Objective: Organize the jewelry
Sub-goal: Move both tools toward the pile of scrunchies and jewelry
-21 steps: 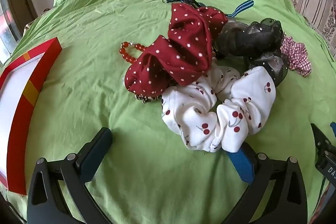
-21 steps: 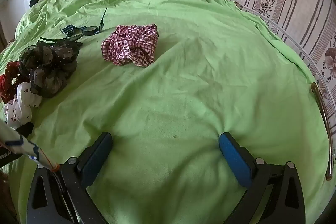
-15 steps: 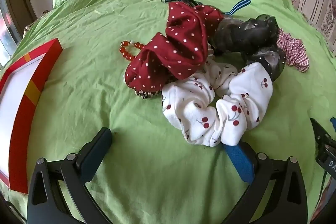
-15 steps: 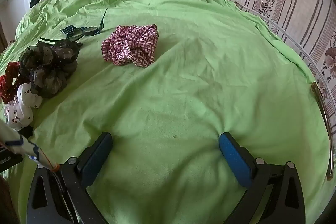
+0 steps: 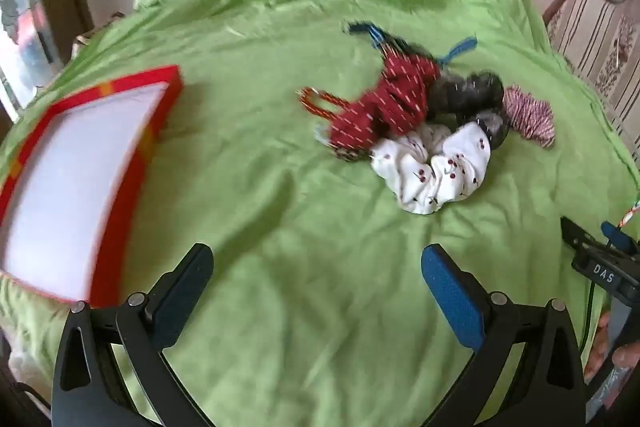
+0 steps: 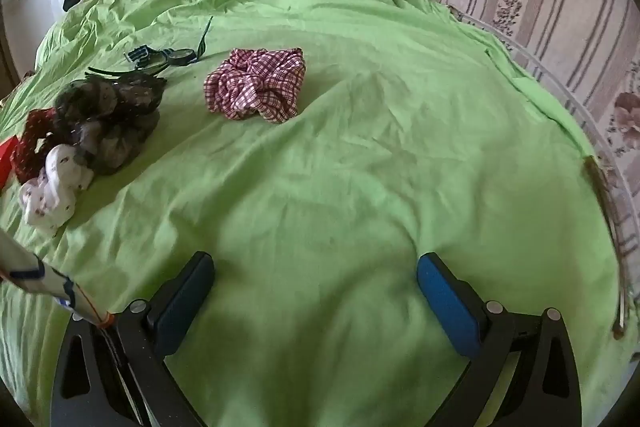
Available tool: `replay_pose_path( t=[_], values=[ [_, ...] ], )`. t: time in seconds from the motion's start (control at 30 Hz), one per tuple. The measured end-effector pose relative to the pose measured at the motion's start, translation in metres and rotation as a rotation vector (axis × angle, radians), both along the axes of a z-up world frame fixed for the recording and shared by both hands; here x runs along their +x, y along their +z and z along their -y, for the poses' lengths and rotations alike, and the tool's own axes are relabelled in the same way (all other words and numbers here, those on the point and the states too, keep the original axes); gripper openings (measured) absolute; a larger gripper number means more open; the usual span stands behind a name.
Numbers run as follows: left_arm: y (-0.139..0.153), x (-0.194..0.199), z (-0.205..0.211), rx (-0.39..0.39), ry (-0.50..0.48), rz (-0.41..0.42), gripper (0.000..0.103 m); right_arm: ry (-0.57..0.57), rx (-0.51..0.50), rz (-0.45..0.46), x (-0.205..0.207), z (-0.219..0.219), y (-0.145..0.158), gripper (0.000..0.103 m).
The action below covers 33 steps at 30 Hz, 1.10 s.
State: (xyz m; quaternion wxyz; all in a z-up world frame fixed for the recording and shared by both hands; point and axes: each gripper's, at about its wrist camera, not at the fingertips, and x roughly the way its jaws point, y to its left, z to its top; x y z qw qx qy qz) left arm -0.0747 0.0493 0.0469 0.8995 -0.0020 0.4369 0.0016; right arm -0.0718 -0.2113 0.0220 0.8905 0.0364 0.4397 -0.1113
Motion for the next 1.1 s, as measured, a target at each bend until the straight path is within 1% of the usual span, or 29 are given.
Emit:
replay_pose_path(
  t=[0.07,0.13,0.4,0.53,0.67,0.73,0.83,0.97,1.1],
  values=[
    [0.009,-0.013,-0.007,0.009,0.011,0.038,0.103,-0.022,0.008,0.014,-0.011,-0.001,0.007,0.103],
    [0.019,-0.02,-0.013,0.013,0.015,0.057,0.103,-0.038,0.012,0.037,-0.026,-0.006,0.017,0.103],
    [0.048,-0.054,-0.021,-0.009,0.012,0.15,0.103,-0.061,-0.013,0.128,-0.072,-0.028,0.06,0.103],
    [0.064,-0.071,-0.023,-0.003,0.025,0.209,0.103,-0.038,-0.065,0.151,-0.086,-0.048,0.074,0.103],
    [0.079,-0.085,-0.025,0.026,0.072,0.268,0.103,-0.006,-0.122,0.154,-0.093,-0.069,0.082,0.103],
    [0.085,-0.088,-0.027,0.031,0.083,0.269,0.103,0.01,-0.138,0.153,-0.095,-0.074,0.084,0.103],
    [0.09,-0.091,-0.035,0.005,0.088,0.275,0.103,0.027,-0.159,0.157,-0.099,-0.082,0.087,0.103],
    [0.092,-0.093,-0.038,-0.018,0.085,0.262,0.103,0.036,-0.187,0.161,-0.102,-0.089,0.091,0.103],
    [0.094,-0.094,-0.037,-0.019,0.079,0.27,0.103,0.036,-0.198,0.156,-0.104,-0.091,0.089,0.103]
  ],
)
